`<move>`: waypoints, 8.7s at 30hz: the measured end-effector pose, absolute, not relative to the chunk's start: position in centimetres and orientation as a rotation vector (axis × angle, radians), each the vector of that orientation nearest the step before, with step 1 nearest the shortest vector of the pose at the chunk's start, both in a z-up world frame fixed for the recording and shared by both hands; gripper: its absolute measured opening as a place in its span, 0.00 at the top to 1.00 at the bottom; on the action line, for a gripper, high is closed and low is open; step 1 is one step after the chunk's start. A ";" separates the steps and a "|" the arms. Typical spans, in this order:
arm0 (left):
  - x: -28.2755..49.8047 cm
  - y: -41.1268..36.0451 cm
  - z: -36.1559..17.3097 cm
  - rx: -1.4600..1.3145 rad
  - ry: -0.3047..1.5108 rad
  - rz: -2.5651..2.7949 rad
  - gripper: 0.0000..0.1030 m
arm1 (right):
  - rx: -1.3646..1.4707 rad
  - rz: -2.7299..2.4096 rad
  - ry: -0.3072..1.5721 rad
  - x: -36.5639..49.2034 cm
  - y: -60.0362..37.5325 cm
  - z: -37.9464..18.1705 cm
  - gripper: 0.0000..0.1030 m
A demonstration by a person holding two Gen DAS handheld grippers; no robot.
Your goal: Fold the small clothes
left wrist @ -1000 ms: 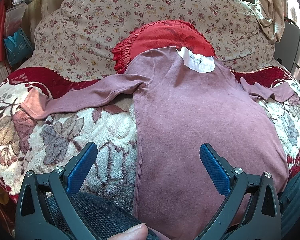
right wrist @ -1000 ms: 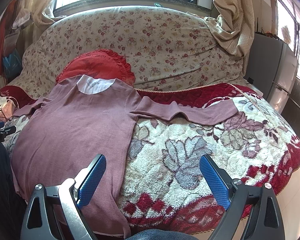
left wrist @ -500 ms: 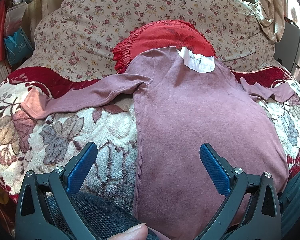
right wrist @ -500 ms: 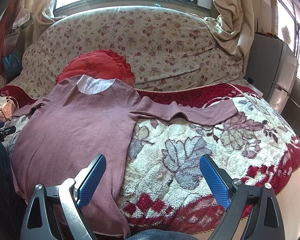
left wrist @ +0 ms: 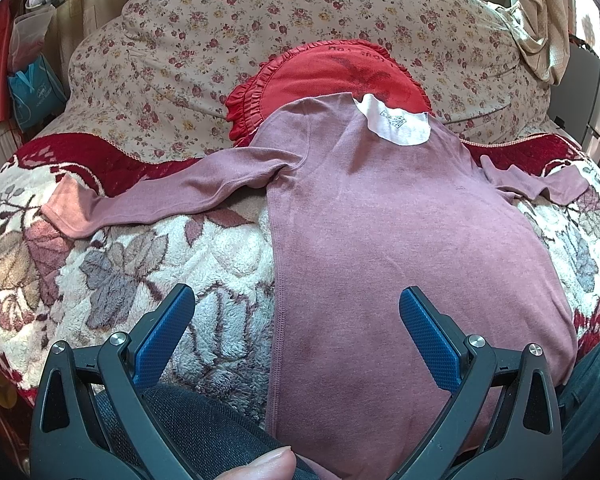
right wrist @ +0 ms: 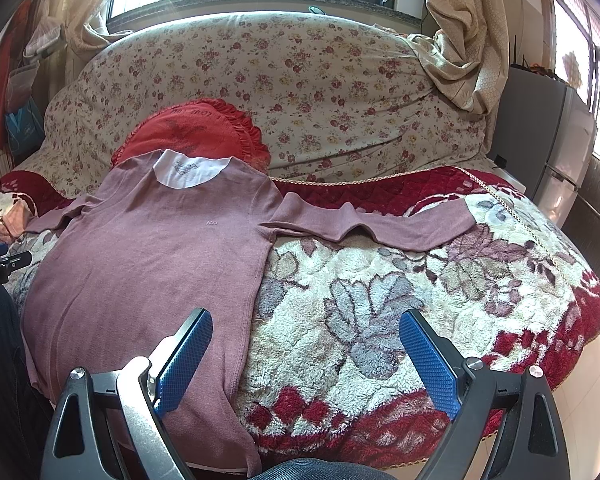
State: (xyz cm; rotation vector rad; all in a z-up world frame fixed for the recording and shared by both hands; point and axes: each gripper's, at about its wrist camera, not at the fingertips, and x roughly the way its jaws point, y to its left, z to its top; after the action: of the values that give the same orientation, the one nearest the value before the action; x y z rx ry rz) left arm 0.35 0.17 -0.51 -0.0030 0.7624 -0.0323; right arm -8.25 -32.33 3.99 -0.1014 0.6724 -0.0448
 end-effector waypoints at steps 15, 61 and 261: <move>0.3 0.2 -0.5 -0.004 0.763 -0.032 0.00 | -0.102 -0.045 0.672 -8.3 -32.3 4.0 0.09; 0.3 0.2 -0.5 -0.005 0.764 -0.033 0.00 | -0.104 -0.046 0.673 -8.2 -32.3 3.9 0.09; 1.1 0.5 -1.3 -0.066 0.804 -0.036 0.00 | -0.177 -0.030 0.747 -7.3 -29.2 3.5 0.10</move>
State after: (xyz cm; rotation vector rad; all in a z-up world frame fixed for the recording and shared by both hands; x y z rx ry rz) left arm 1.09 0.55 -1.32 -0.0660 0.8043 -0.0362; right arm -7.34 -29.20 3.52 -0.1774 0.7471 -0.0301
